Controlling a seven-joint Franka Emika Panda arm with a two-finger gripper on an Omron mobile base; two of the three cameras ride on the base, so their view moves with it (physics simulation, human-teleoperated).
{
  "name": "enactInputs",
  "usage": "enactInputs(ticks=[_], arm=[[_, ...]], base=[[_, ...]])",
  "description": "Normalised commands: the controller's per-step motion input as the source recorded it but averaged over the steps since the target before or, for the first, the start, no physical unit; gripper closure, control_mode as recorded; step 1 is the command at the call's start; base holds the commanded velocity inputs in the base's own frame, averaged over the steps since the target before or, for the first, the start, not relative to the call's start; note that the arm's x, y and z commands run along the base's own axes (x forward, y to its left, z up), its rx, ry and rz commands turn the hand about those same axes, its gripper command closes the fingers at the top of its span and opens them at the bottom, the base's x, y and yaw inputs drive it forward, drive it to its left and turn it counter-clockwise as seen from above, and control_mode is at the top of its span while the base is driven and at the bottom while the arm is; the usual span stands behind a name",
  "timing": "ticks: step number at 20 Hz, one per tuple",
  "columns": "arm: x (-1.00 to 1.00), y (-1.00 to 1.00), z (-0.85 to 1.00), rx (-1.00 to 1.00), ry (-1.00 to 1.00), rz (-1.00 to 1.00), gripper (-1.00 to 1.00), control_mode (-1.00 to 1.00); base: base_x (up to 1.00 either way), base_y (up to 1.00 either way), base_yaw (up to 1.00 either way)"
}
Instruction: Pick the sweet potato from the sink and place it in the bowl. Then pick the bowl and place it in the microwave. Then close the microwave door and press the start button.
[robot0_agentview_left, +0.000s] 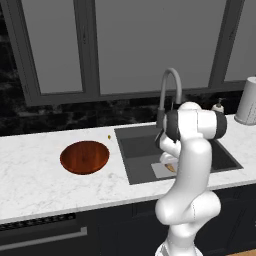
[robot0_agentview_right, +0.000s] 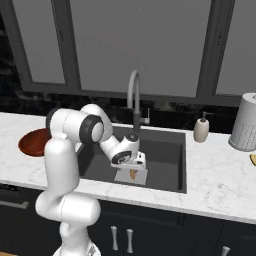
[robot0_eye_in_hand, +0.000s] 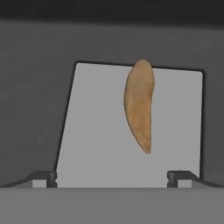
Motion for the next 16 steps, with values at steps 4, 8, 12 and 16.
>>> enactInputs(ticks=[4,8,12,16], arm=[[0.28,0.0,-0.28,0.0,0.0,0.0,-1.0,-1.0],[0.24,0.0,-0.29,0.0,0.0,0.0,-1.0,-1.0],[0.21,-0.02,-0.32,0.0,0.0,0.0,-1.0,-1.0],[0.22,-0.06,-0.31,0.0,0.0,0.0,-1.0,-1.0]], base=[[0.0,0.0,0.0],[0.0,0.0,0.0],[0.0,0.0,0.0],[0.0,0.0,0.0]])
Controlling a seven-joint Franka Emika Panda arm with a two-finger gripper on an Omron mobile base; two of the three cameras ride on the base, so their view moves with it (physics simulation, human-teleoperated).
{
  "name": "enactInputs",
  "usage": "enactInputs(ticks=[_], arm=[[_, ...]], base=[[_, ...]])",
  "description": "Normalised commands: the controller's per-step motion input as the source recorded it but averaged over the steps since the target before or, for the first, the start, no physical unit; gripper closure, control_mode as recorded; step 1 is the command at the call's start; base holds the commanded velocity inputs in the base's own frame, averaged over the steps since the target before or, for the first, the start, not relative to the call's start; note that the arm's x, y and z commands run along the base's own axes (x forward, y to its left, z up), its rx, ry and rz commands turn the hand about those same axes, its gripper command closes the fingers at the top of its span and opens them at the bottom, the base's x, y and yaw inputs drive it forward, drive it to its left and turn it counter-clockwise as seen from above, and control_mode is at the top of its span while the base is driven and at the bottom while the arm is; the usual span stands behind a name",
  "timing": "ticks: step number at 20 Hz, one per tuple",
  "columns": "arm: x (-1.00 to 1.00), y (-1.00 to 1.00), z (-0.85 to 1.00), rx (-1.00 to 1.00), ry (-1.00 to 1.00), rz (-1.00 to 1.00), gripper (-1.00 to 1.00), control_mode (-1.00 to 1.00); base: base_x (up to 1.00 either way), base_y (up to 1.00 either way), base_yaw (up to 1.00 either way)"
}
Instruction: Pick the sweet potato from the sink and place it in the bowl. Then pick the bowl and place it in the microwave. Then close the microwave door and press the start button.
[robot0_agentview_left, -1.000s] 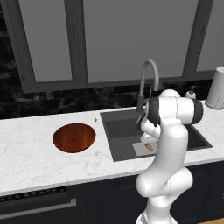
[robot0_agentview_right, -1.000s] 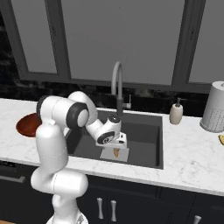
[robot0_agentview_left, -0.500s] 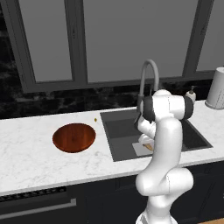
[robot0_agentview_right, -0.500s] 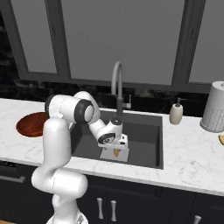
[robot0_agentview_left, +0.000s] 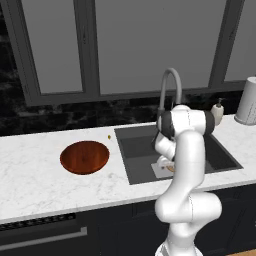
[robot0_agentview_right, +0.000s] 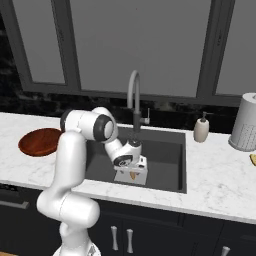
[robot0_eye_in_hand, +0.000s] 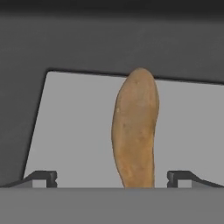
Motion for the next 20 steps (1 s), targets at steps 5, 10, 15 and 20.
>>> enactInputs(ticks=[5,10,15,20], arm=[[0.25,0.0,-0.34,0.0,0.0,0.0,-1.0,-1.0],[0.29,-0.01,-0.33,0.0,0.0,0.0,-1.0,-1.0],[0.22,-0.02,-0.26,0.0,0.0,0.0,1.0,-1.0],[0.0,0.11,-0.28,-0.01,-0.03,0.01,1.0,-1.0]], base=[[0.0,0.0,0.0],[0.0,0.0,0.0],[0.0,0.0,0.0],[0.0,0.0,0.0]])
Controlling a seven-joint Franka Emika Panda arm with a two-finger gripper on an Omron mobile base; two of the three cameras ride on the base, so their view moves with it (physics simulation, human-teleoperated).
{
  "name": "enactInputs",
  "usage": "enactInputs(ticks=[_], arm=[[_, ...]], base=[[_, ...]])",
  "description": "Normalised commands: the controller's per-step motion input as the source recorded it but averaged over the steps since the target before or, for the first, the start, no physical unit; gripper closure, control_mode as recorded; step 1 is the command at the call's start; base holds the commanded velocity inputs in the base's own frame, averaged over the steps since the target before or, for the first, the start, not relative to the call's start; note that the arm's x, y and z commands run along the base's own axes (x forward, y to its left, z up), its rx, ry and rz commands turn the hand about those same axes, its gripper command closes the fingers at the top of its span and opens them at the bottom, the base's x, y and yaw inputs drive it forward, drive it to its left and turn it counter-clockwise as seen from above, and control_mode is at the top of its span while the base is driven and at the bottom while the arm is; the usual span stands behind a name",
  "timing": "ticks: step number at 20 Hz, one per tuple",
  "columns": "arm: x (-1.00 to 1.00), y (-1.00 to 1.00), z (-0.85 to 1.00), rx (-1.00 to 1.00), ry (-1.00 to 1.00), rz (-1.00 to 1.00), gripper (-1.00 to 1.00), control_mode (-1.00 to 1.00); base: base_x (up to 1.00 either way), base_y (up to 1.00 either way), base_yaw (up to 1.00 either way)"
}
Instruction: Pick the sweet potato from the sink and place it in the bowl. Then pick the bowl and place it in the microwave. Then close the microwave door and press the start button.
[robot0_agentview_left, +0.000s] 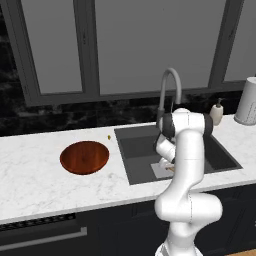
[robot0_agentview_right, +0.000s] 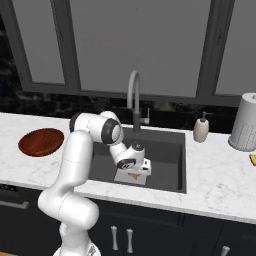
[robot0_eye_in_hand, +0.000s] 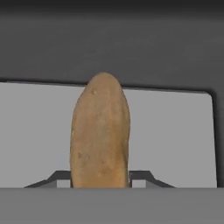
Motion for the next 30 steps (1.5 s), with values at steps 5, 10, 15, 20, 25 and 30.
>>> enactInputs(ticks=[5,10,15,20,25,30], arm=[[-0.31,0.38,0.0,-0.01,-0.08,0.03,1.0,-1.0],[-0.42,0.64,0.25,0.0,-0.15,0.07,1.0,-1.0],[-0.26,0.69,0.18,0.0,-0.13,0.09,1.0,-1.0],[-0.31,0.51,0.67,-0.04,-0.16,0.08,1.0,-1.0],[-0.47,0.29,0.99,-0.01,-0.07,0.06,1.0,-1.0],[-0.41,0.27,1.0,0.0,0.0,0.05,1.0,-1.0]], base=[[0.0,0.0,0.0],[0.0,0.0,0.0],[0.0,0.0,0.0],[0.0,0.0,0.0],[0.0,0.0,0.0],[0.0,0.0,0.0]])
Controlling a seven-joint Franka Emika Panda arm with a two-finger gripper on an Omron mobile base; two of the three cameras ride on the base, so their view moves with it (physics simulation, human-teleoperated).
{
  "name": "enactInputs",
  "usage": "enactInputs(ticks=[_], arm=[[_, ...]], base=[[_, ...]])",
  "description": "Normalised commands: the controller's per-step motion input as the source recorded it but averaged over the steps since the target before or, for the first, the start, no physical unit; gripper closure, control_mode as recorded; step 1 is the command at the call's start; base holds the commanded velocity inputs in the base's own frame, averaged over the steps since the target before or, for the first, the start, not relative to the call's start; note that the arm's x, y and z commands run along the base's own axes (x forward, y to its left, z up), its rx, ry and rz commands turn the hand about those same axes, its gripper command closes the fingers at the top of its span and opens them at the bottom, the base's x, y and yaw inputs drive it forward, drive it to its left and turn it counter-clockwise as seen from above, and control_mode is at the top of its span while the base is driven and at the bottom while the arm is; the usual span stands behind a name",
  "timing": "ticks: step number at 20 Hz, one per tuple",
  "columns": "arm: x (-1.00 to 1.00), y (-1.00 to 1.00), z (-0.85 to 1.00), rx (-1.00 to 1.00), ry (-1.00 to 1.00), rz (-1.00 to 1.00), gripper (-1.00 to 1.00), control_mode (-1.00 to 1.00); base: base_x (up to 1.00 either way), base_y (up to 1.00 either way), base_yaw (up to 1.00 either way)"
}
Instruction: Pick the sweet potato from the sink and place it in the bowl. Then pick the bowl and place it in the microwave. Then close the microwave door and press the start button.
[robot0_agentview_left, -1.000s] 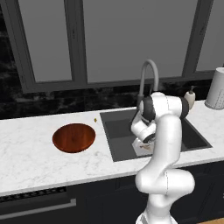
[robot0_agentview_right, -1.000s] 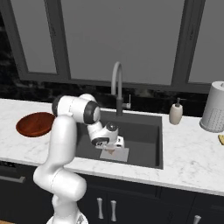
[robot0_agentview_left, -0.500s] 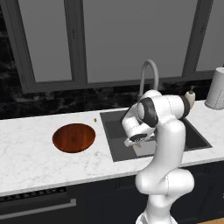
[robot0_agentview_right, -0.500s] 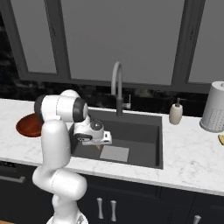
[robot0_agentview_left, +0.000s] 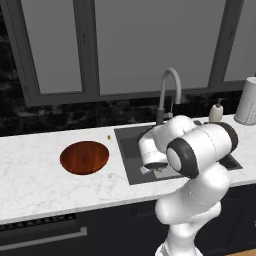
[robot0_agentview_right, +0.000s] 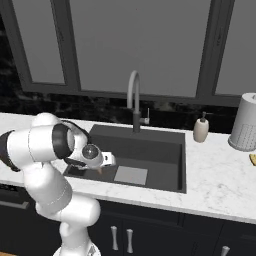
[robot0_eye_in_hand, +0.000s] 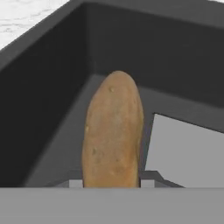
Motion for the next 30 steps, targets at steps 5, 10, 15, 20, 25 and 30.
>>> enactInputs(ticks=[5,10,15,20,25,30], arm=[[-0.04,0.08,1.0,0.03,0.02,0.08,1.0,-1.0],[0.0,0.0,1.0,0.02,0.12,0.11,1.0,-1.0],[0.0,0.0,1.0,0.02,0.1,0.1,1.0,-1.0],[0.0,0.0,1.0,0.04,0.2,0.09,1.0,-1.0],[0.0,-0.01,1.0,0.04,0.22,0.08,1.0,-1.0],[-0.02,0.0,1.0,0.05,0.37,0.05,1.0,-1.0]], base=[[0.0,0.0,0.0],[0.0,0.0,0.0],[0.0,0.0,0.0],[0.0,0.0,0.0],[0.0,0.0,0.0],[0.0,0.0,0.0]])
